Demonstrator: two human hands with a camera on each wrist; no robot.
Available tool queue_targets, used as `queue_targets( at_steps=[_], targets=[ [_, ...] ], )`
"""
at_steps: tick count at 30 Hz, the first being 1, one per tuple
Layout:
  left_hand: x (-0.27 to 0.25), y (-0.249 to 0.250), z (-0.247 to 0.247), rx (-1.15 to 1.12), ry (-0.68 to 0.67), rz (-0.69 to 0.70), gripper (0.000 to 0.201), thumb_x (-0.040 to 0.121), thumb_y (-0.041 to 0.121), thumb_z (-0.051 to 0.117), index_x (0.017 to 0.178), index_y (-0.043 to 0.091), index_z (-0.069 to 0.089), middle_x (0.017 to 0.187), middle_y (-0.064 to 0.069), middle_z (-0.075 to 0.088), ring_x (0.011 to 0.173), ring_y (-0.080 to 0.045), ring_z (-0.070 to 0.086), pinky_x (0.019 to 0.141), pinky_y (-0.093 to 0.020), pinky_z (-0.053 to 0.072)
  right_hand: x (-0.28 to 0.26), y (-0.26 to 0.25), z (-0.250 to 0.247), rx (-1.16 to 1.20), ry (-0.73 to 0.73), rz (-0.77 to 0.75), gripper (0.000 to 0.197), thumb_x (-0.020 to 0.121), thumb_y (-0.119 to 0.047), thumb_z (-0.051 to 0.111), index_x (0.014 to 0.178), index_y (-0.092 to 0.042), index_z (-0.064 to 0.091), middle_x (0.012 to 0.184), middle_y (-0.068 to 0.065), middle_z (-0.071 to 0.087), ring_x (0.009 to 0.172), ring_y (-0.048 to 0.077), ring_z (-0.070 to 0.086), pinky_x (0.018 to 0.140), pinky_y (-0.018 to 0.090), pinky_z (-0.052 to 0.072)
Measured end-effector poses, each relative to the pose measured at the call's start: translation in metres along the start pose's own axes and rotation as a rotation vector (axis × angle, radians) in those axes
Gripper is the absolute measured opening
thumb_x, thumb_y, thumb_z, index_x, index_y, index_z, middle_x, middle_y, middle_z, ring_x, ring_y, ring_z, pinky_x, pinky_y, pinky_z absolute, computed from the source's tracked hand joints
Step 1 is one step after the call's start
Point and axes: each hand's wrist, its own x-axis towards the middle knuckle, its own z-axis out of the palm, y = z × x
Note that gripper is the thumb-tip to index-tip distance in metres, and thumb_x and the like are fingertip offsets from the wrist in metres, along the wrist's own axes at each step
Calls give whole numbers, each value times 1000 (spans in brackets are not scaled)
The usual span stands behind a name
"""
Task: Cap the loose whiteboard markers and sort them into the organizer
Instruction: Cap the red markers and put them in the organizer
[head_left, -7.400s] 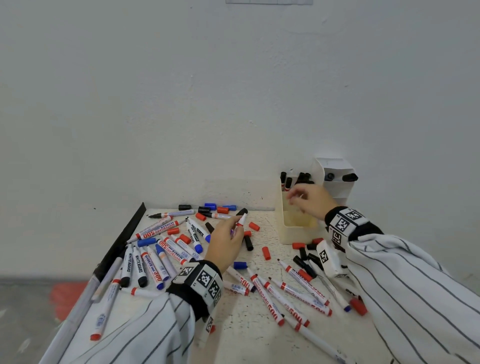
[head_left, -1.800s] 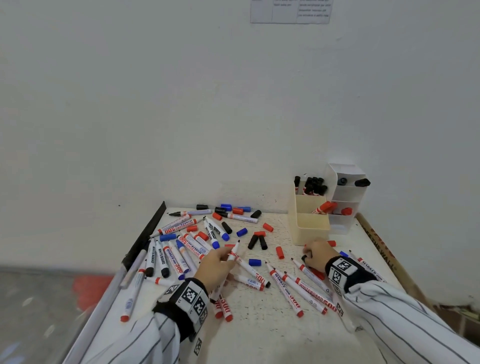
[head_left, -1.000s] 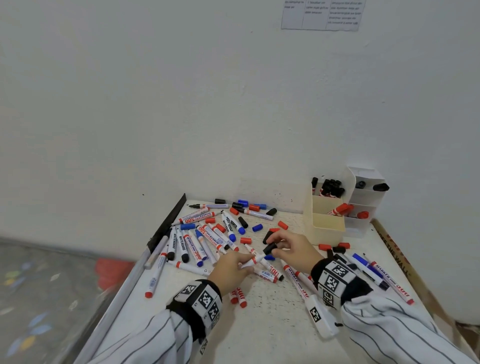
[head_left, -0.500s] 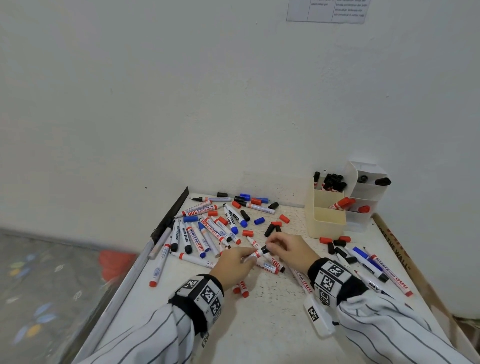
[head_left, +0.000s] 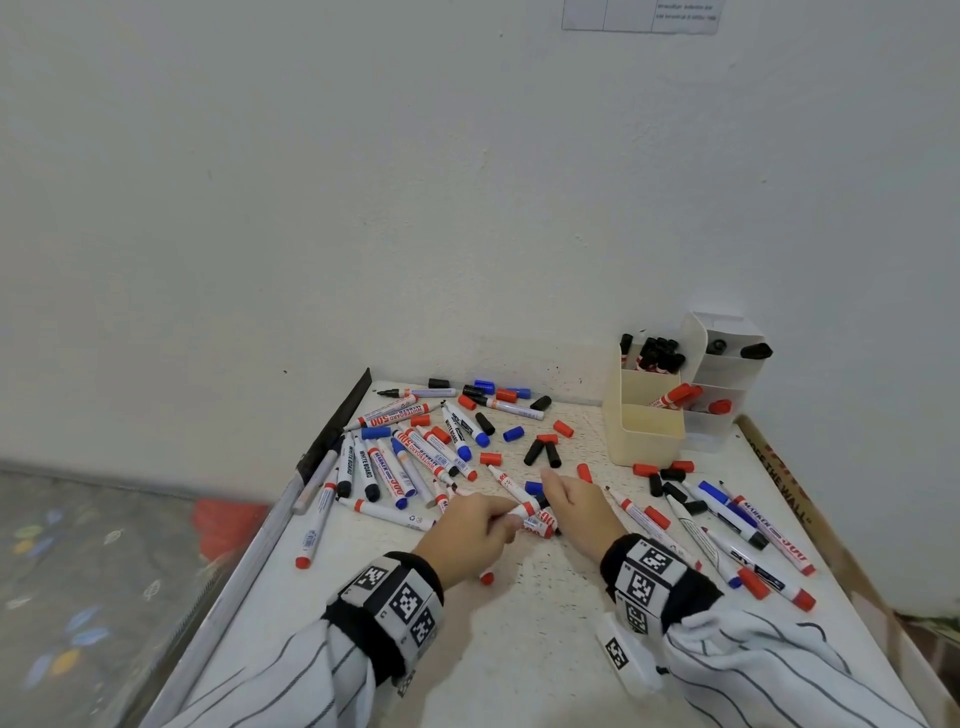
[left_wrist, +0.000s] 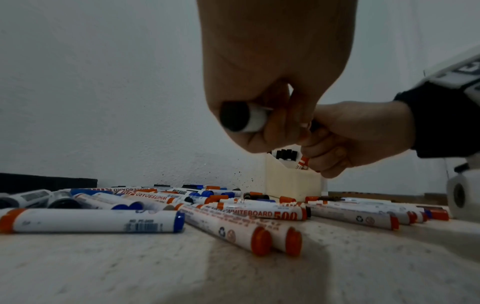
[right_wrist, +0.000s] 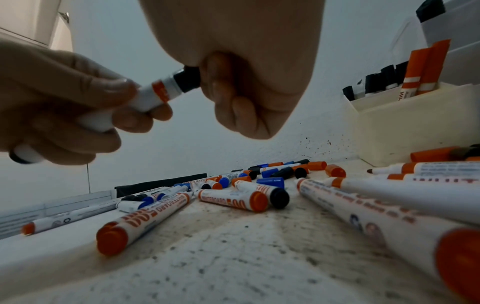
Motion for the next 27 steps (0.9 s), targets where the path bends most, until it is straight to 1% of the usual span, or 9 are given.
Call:
queue_targets(
  at_steps=[2, 6, 9, 11, 13, 16, 18, 23, 27],
  targets=[
    [2, 1, -4, -86, -54, -25, 30, 98, 27, 43, 72, 18, 56, 61, 5, 47, 49, -2, 38, 49, -12, 33, -1, 0, -1, 13, 0, -37, 45, 101, -26, 30, 57, -18, 38, 55, -1, 31, 53, 10, 30, 50, 19, 24],
    [2, 1, -6, -626, -232, -201, 25, 99, 28, 42, 93, 13, 61, 63, 6, 46, 36, -6, 30, 35, -17, 26, 2, 1, -7, -8, -30, -140, 41, 101, -23, 31, 60, -19, 38, 56, -1, 32, 53, 10, 32, 50, 17, 26],
    [7, 3, -12, -706, -293, -190, 22, 98, 28, 44, 94, 13, 60, 59, 8, 48, 36, -5, 30, 34, -16, 26, 9, -1, -16, -66, -107, -209, 36, 100, -25, 31, 65, -21, 40, 60, -3, 36, 56, 9, 35, 55, 19, 28],
    [15, 6, -17, -577, -252, -150, 20, 96, 28, 45, 88, 17, 60, 60, 10, 55, 40, -3, 41, 39, -14, 34, 16, -6, -28, -146, -166, -233, 29, 100, -28, 33, 73, -24, 44, 66, -6, 42, 61, 7, 40, 59, 18, 32],
    [29, 5, -22, -410, -173, -133, 19, 95, 32, 46, 94, 21, 62, 78, 6, 61, 62, -4, 54, 57, -16, 43, 25, -13, -44, -182, -170, -246, 17, 98, -28, 40, 84, -24, 49, 70, -9, 48, 60, 3, 43, 56, 12, 35],
    [56, -10, -27, -210, -94, -171, 28, 98, 34, 40, 111, 21, 60, 105, -2, 60, 89, -11, 56, 88, -33, 47, 42, -22, -75, -139, -12, -237, 8, 95, -24, 47, 95, -18, 53, 80, -7, 57, 60, 3, 50, 55, 11, 41],
    [75, -28, -32, -54, -51, -280, 36, 99, 29, 40, 131, 15, 50, 132, -4, 52, 118, -17, 50, 105, -35, 37, 57, -23, -100, -120, 156, -227, 10, 93, -18, 51, 101, -14, 55, 89, -2, 60, 68, 13, 56, 62, 17, 46],
    [105, -62, -36, 399, -95, -470, 39, 94, 33, 41, 129, 15, 48, 137, -5, 46, 123, -22, 45, 108, -42, 33, 97, -11, -154, -178, 587, -127, 23, 92, -10, 53, 113, -3, 59, 106, 14, 64, 94, 26, 59, 87, 31, 43],
    [109, -71, -36, 573, -173, -459, 54, 95, 34, 44, 144, 20, 30, 150, -1, 29, 137, -24, 29, 113, -51, 19, 121, 2, -169, -291, 646, -55, 26, 93, -7, 49, 116, 0, 58, 114, 18, 62, 108, 31, 55, 92, 32, 39]
  ],
)
